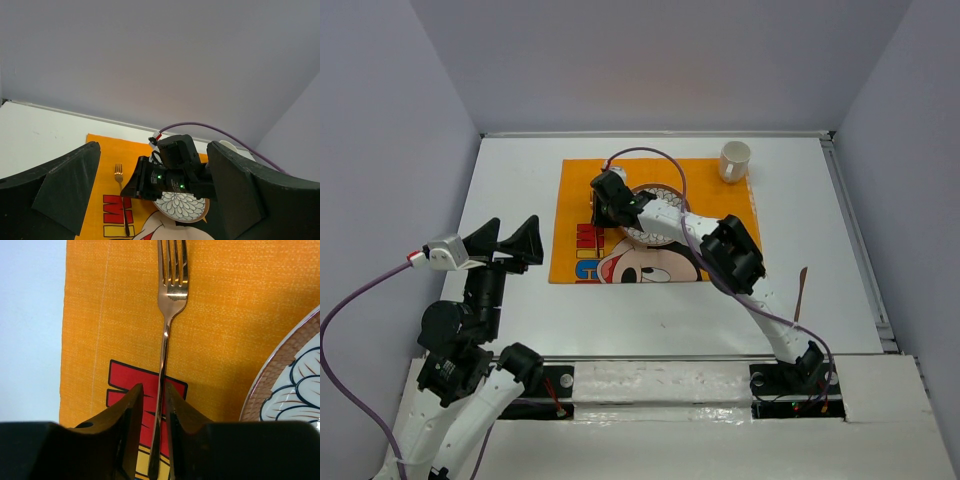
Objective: Set the dinner table for one person
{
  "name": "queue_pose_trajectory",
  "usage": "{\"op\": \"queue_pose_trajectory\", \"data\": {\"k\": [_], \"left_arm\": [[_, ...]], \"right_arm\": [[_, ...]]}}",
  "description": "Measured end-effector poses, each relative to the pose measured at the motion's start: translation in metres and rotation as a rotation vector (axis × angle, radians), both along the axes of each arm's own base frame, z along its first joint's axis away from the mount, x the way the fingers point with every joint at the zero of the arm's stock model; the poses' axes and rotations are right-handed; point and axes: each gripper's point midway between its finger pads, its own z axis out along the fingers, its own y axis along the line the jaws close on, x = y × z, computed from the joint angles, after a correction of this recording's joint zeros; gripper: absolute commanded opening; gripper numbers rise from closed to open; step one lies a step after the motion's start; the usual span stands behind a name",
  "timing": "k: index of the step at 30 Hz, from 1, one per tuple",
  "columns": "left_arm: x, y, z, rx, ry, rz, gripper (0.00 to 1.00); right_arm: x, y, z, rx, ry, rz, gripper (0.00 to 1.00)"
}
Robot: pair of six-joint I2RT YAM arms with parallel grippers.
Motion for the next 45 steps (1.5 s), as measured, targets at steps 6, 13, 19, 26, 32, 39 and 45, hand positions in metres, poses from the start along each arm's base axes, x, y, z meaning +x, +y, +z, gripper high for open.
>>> {"op": "queue_pose_trajectory", "data": {"k": [6,13,19,26,32,39,45], "left_arm": [[0.000,0.000,0.000,-0.002,0.000,-0.001,0.99],[-0.001,-0.001,0.000,-0.002,-0.002,-0.005,0.99],[-0.011,0.000,0.007,-0.022,-0.037,-0.028,0.99],[-0.032,0.005,0.021,-0.068,-0.108,-0.073,0.99],[-0.041,0.004,0.025,-0.090,-0.133,-0.110,0.99],[-0.052,0.007,0.030,-0.120,-0.163,-0.137,0.99],[-0.056,0.011,0.032,-0.138,-0.173,-0.141,0.99]], "right_arm": [[-0.001,0.002,0.002,0.008,0.003,0.006,0.40],[-0.017,-0.017,0.041,-0.003,-0.042,0.033,0.39],[-0.071,-0.148,0.164,0.081,-0.198,-0.086,0.38],[-0.109,-0.413,0.118,0.012,-0.105,-0.695,0.53],[-0.187,-0.491,0.036,-0.136,0.239,-0.925,0.50],[-0.205,-0.530,0.000,-0.133,0.466,-1.072,0.49],[-0.223,-0.526,-0.016,-0.186,0.640,-1.037,0.49]]}}
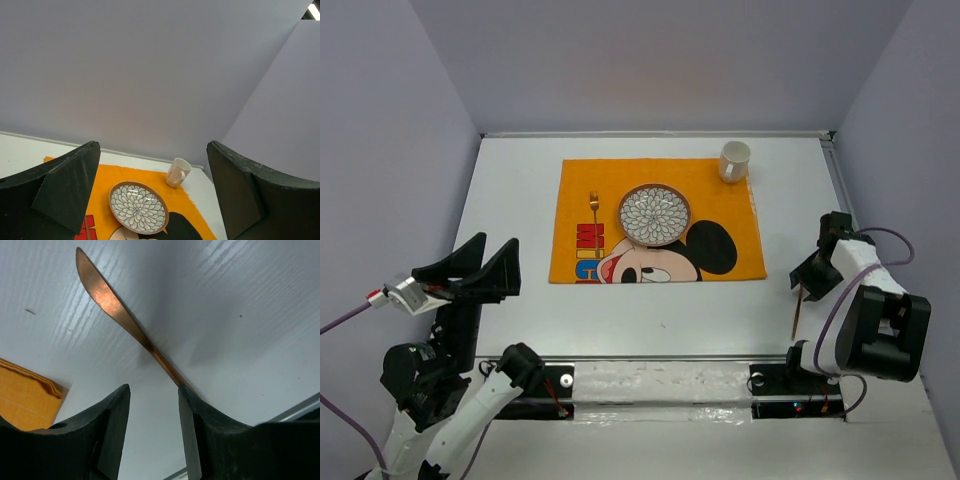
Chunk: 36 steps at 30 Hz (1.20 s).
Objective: Set the dinner table for one person
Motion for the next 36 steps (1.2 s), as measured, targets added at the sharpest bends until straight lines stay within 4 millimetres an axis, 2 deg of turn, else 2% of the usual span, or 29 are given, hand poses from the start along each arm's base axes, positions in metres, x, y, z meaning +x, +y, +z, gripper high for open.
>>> {"op": "queue_pose_trajectory", "data": {"k": [4,6,11,16,18,20,25,29,30,33,34,36], "left_arm": [[-0.002,0.002,0.001,-0.009,-0.006,-0.001,0.99],[-0.003,0.003,0.001,-0.012,-0.009,0.000,0.99],[-0.003,0.003,0.001,-0.014,-0.008,-0.003,0.99],[-0.003,0.004,0.001,-0.014,-0.006,0.004,0.99],[-0.003,0.005,0.001,-0.015,-0.006,0.006,0.99],[-0.003,0.005,0.001,-0.016,-0.005,0.009,0.99],[-0.002,0.005,0.001,-0.016,-0.003,0.012,0.99],[-0.001,0.005,0.000,-0.011,0.000,0.014,0.99],[0.000,0.004,0.000,-0.009,0.002,0.014,0.99],[0.000,0.004,-0.001,-0.008,0.004,0.014,0.99],[0.000,0.004,0.000,-0.008,0.003,0.014,0.99],[0.000,0.004,-0.001,-0.007,0.004,0.014,0.99]], "right_arm": [[0.000,-0.003,-0.004,0.007,0.063,0.012,0.45],[-0.002,-0.003,-0.013,0.017,0.109,0.014,0.43],[-0.010,-0.003,-0.023,0.037,0.176,0.018,0.29],[-0.005,-0.003,-0.025,0.052,0.183,0.032,0.13],[-0.003,-0.002,-0.026,0.061,0.182,0.042,0.09],[-0.002,-0.002,-0.026,0.063,0.186,0.053,0.10],[0.002,-0.003,-0.026,0.061,0.171,0.079,0.33],[0.016,-0.005,-0.026,0.044,0.107,0.090,0.34],[0.018,-0.005,-0.025,0.045,0.093,0.091,0.32],[0.023,-0.004,-0.026,0.035,0.062,0.102,0.16],[0.024,-0.002,-0.026,0.032,0.051,0.106,0.02],[0.027,0.001,-0.025,0.021,0.030,0.117,0.00]]}}
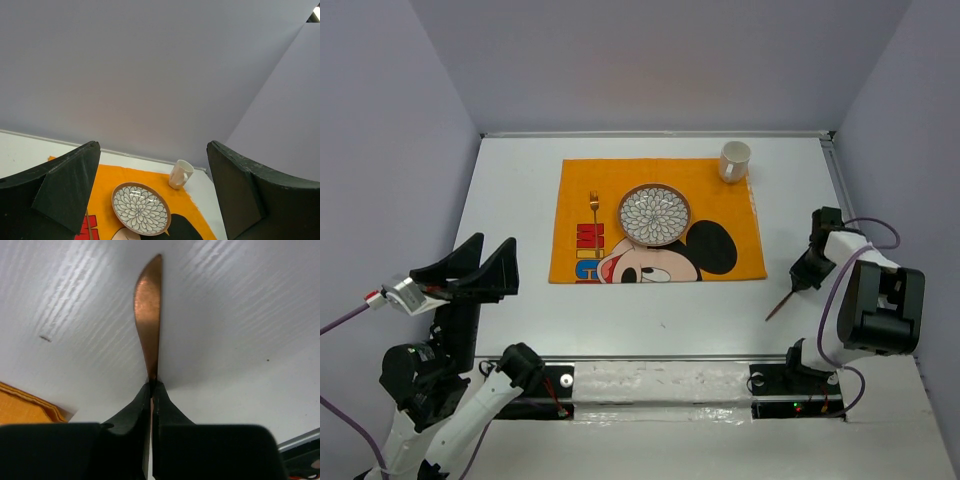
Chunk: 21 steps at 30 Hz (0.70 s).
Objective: Set the dinner table for one person
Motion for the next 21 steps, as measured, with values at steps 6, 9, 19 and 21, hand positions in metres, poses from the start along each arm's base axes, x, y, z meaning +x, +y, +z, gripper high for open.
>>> {"op": "queue_pose_trajectory", "data": {"k": [6,9,19,21], "left_arm": [[0.004,-0.003,-0.002,0.012,0.013,0.004,0.99],[0.009,-0.007,-0.005,0.027,0.030,0.005,0.99],[0.018,-0.013,-0.011,0.058,0.062,0.013,0.99],[0.021,-0.015,-0.012,0.066,0.072,0.016,0.99]], "right_arm": [[0.011,0.006,0.002,-0.058,-0.042,0.059,0.00],[0.021,0.007,0.005,-0.082,-0.079,0.079,0.00],[0.072,0.012,0.076,-0.197,-0.318,0.183,0.00],[0.086,0.018,0.095,-0.212,-0.377,0.214,0.00]]}}
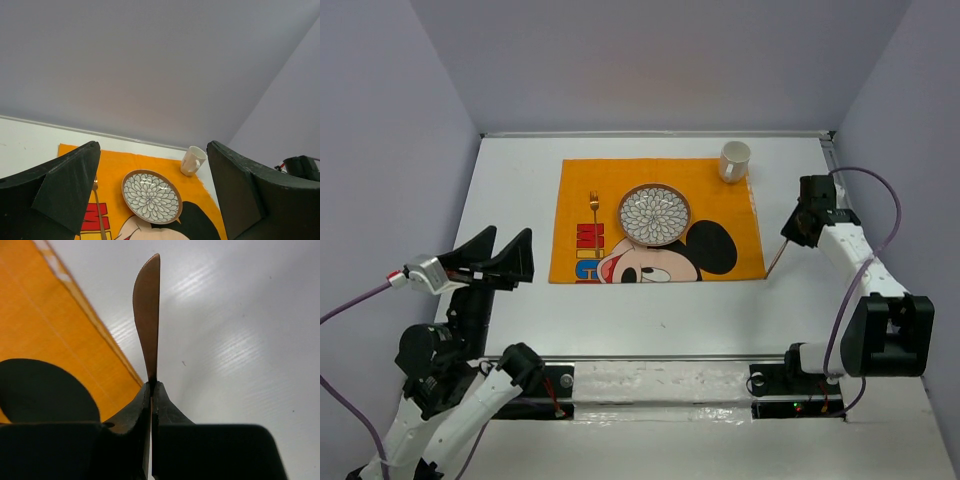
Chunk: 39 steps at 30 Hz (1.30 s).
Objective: Set the dinner table for one person
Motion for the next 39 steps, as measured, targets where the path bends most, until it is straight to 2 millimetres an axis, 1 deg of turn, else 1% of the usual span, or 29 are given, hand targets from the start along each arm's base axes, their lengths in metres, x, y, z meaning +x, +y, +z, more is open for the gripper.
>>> {"op": "queue_pose_trajectory", "data": {"k": [2,4,7,10,11,12,13,15,16,19,24,29,35,39], "left_arm": [[0.003,-0.001,-0.002,0.008,0.009,0.005,0.99],[0.005,-0.002,-0.003,0.015,0.017,0.011,0.99],[0.008,-0.002,-0.005,0.022,0.024,0.022,0.99],[0.011,-0.003,-0.007,0.030,0.034,0.030,0.99],[0.012,-0.003,-0.007,0.032,0.037,0.032,0.99],[0.014,-0.004,-0.009,0.036,0.043,0.035,0.99],[0.016,-0.005,-0.011,0.043,0.051,0.038,0.99],[0.018,-0.005,-0.014,0.051,0.060,0.045,0.99],[0.020,-0.005,-0.016,0.054,0.066,0.048,0.99],[0.021,-0.004,-0.017,0.059,0.070,0.059,0.99],[0.023,-0.002,-0.018,0.062,0.074,0.075,0.99],[0.025,0.000,-0.018,0.064,0.078,0.092,0.99],[0.028,-0.001,-0.020,0.072,0.087,0.096,0.99],[0.028,-0.001,-0.021,0.074,0.089,0.096,0.99]], "right_arm": [[0.009,0.009,0.014,-0.007,-0.040,0.041,0.00],[0.013,0.020,0.020,-0.010,-0.054,0.091,0.00],[0.025,0.055,0.028,0.005,-0.066,0.227,0.00],[0.041,0.092,0.031,0.034,-0.074,0.367,0.00],[0.047,0.103,0.030,0.043,-0.078,0.410,0.00],[0.054,0.120,0.027,0.058,-0.078,0.470,0.00],[0.058,0.131,0.025,0.071,-0.077,0.514,0.00],[0.061,0.149,0.019,0.104,-0.068,0.588,0.00],[0.062,0.159,0.012,0.120,-0.053,0.628,0.00],[0.065,0.175,0.000,0.150,-0.022,0.706,0.00],[0.083,0.189,-0.021,0.175,0.011,0.763,0.00],[0.103,0.193,-0.037,0.166,0.025,0.765,0.00],[0.121,0.192,-0.045,0.138,0.028,0.740,0.00],[0.132,0.188,-0.044,0.104,0.015,0.716,0.00]]}}
